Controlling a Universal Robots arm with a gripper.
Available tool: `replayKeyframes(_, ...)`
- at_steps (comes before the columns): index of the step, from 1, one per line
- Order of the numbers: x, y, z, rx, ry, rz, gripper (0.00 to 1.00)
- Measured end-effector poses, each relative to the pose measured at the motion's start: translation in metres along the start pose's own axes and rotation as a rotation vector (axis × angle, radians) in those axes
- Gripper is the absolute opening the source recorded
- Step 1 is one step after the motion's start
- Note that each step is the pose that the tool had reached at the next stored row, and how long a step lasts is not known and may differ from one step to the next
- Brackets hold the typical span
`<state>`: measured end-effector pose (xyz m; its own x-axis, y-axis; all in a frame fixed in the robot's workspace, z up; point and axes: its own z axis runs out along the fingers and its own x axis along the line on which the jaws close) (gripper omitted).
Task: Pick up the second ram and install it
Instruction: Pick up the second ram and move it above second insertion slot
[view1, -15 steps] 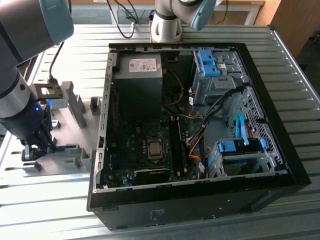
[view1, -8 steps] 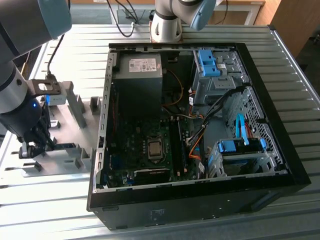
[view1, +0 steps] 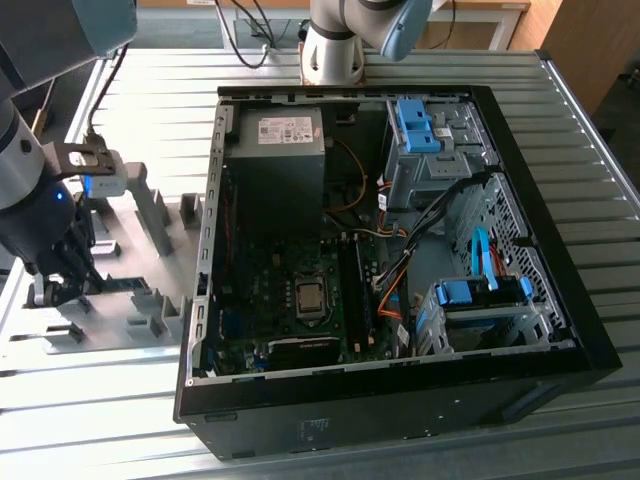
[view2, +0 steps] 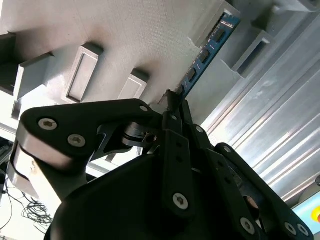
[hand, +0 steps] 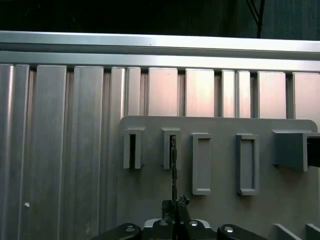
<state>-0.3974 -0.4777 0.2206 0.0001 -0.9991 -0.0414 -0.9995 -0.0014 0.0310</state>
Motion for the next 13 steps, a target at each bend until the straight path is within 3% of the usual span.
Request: replayKeyframes(13,-0.0009,0.0007,-0.0222,0.0,0.0,0.0,0.14)
